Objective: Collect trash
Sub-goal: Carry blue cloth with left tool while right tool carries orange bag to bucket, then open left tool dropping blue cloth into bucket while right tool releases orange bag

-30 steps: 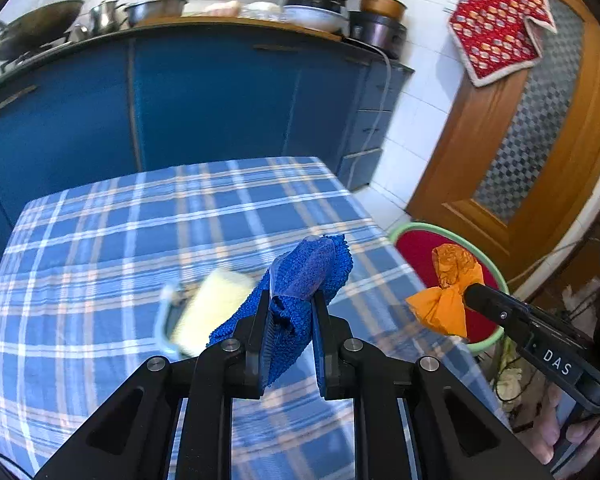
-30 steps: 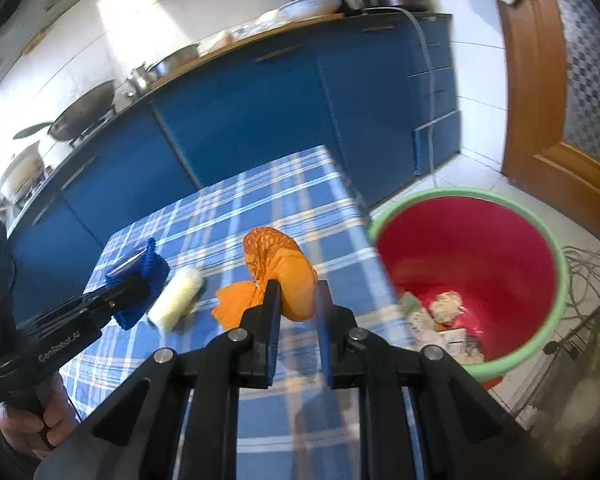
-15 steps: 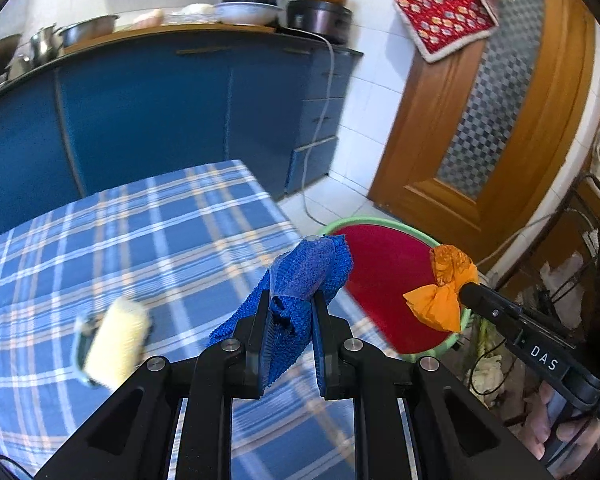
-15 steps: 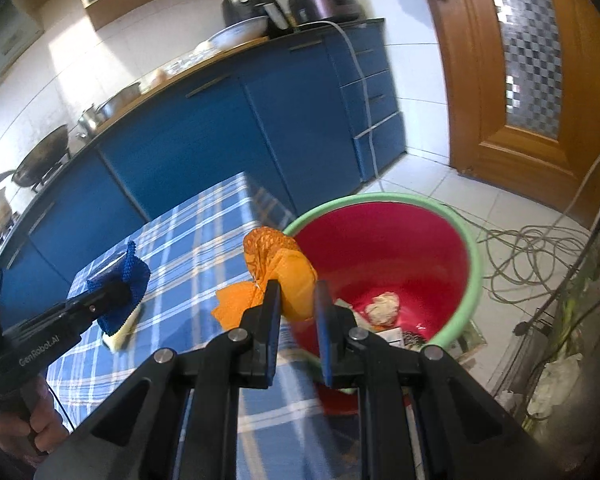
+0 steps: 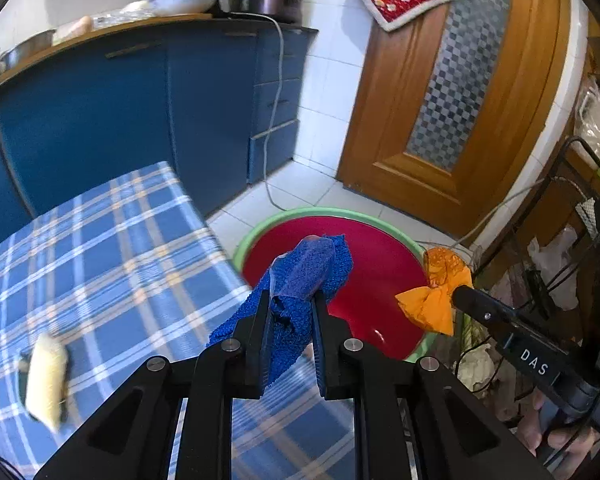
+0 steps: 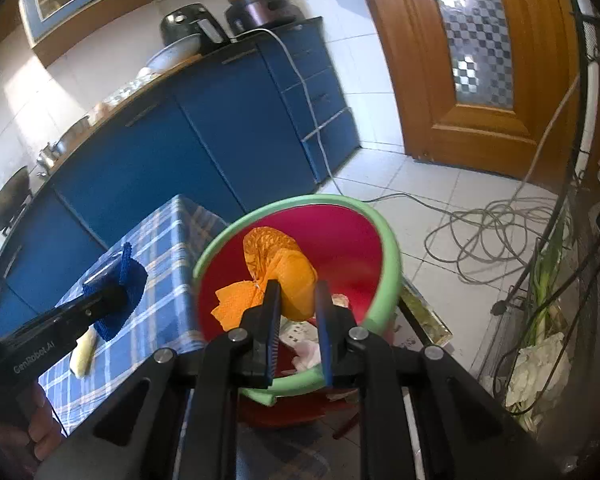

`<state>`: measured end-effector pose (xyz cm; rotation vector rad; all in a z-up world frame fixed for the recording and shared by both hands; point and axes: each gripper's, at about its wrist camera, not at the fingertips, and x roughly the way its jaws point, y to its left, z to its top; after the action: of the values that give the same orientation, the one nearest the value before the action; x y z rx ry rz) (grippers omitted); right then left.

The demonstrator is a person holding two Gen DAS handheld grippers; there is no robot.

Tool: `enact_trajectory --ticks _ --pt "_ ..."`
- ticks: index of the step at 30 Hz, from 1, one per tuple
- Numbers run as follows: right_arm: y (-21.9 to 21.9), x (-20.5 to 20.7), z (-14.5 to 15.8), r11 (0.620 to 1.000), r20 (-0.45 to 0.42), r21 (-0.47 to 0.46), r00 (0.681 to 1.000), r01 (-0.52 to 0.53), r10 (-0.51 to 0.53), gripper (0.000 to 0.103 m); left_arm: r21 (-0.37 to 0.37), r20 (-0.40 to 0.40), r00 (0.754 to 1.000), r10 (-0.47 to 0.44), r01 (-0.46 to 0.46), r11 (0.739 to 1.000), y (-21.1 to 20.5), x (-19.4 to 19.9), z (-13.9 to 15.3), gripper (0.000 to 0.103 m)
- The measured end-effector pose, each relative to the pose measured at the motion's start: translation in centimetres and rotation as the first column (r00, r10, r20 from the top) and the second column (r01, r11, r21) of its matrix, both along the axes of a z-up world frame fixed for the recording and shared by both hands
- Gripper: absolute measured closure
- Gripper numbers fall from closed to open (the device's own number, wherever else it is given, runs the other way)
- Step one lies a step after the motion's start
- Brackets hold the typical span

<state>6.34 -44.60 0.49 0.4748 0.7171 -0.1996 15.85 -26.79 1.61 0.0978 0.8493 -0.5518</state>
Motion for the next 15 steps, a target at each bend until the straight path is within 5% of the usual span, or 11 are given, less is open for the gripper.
enact_trajectory --ticks 15 --pt "-2.5 0.8 -2.7 0.998 -0.056 0.006 0.997 0.06 -0.06 0.084 0.043 -0.048 0.997 -0.062 0.064 0.997 -4.9 2.8 -3.1 0.085"
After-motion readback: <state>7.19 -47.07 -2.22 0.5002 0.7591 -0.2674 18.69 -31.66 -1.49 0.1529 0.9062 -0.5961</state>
